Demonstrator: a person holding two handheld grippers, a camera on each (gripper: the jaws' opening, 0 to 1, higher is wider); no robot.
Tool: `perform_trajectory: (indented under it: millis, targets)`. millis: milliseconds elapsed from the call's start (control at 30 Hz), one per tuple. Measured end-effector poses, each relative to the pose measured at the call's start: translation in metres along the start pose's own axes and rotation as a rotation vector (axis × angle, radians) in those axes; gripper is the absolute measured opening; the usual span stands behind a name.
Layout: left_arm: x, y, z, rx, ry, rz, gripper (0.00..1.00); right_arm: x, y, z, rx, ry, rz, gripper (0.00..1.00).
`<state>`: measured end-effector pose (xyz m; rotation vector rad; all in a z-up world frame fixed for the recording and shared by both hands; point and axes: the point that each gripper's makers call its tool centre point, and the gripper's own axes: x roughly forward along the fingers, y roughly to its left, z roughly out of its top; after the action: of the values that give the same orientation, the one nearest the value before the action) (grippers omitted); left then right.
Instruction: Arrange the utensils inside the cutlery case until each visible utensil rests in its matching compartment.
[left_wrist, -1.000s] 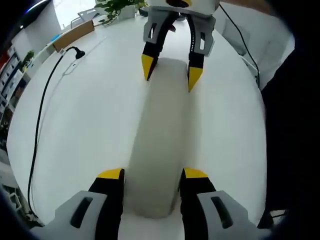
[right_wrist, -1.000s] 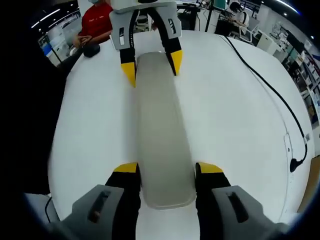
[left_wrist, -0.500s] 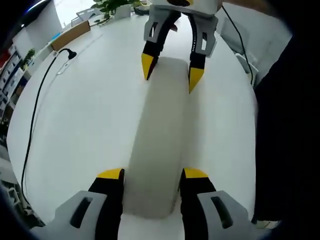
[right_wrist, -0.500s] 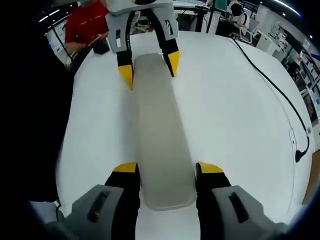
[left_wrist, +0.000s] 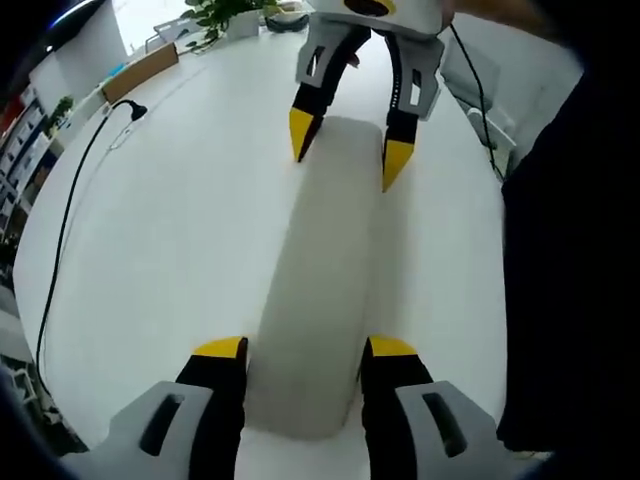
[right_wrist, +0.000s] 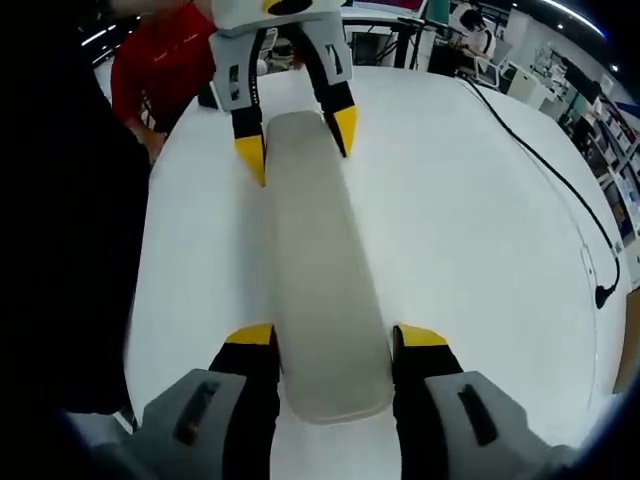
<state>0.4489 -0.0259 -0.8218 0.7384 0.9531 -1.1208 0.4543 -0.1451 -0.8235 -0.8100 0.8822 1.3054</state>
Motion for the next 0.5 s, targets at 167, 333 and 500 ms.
perform_trajectory:
  millis: [167, 333, 500]
  targets:
    - [0.0005, 0.0008, 0.0009, -0.009, 0.006, -0.002, 0.47, -0.0004, -0.0008, -0.0001, -0.003, -0.009, 0.001, 0.43]
    - [0.0002, -0.0007, 0.0009, -0.028, -0.009, 0.005, 0.48, -0.0007, -0.0030, 0.0015, 0.024, -0.075, -0.028, 0.46]
    - [-0.0006, -0.0029, 0.0014, -0.078, -0.055, 0.030, 0.49, 0.0005, -0.0013, 0.0056, 0.056, -0.111, -0.060, 0.54]
